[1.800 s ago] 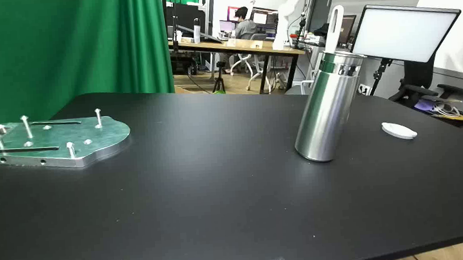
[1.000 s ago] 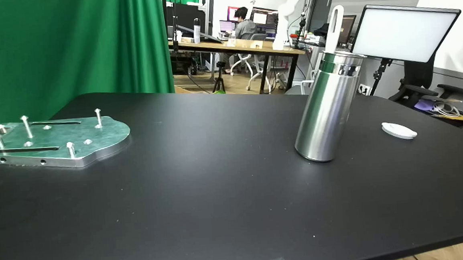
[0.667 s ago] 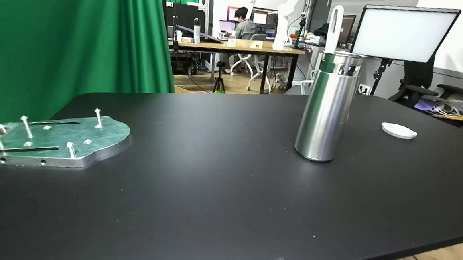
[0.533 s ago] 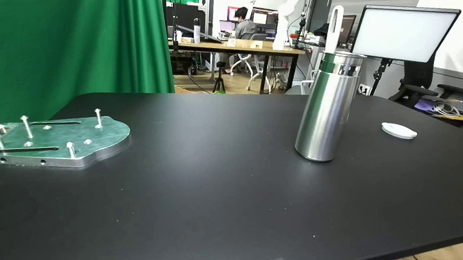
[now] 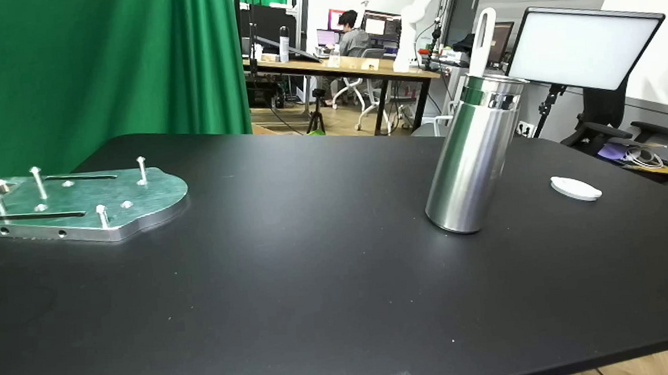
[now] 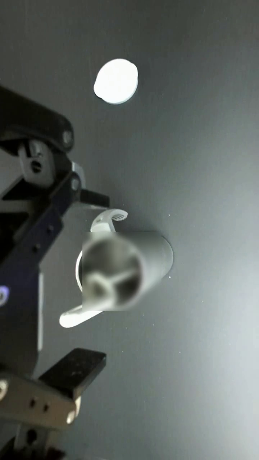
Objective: Clean the inside of the flask
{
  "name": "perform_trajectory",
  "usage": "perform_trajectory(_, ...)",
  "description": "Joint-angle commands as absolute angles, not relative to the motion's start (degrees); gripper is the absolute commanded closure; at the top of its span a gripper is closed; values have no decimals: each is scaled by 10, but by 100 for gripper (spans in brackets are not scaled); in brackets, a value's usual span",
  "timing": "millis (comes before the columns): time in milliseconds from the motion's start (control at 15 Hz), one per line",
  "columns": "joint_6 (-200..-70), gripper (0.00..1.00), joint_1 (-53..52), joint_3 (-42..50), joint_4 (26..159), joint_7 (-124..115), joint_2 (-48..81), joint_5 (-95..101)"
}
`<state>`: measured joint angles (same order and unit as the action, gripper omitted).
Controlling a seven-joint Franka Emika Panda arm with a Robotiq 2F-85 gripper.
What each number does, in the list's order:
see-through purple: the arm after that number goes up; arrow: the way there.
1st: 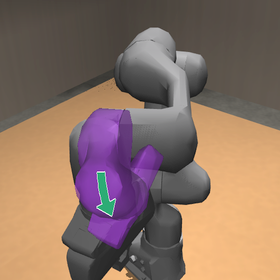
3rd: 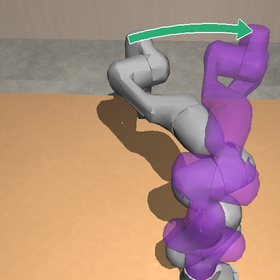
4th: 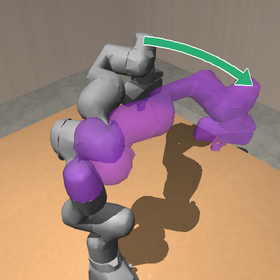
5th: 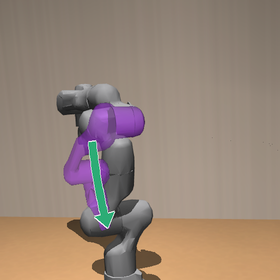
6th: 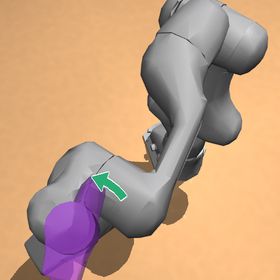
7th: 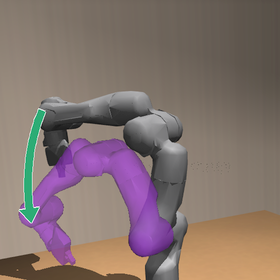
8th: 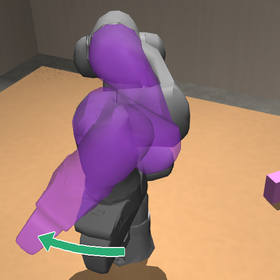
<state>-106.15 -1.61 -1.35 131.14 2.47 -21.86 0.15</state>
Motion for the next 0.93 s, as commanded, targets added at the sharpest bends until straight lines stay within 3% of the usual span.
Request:
perform_trajectory(0, -1072, 0, -25, -24, 1296, 8, -183, -12)
perform_trajectory(600, -1119, 0, -37, -32, 1312, 16, -127, -29)
perform_trajectory(667, -1126, 25, -37, -33, 1314, 14, -122, -27)
perform_trajectory(733, -1135, 26, -37, -35, 1316, 10, -119, -22)
perform_trajectory(867, -1146, 40, -37, -37, 1318, 10, -113, -20)
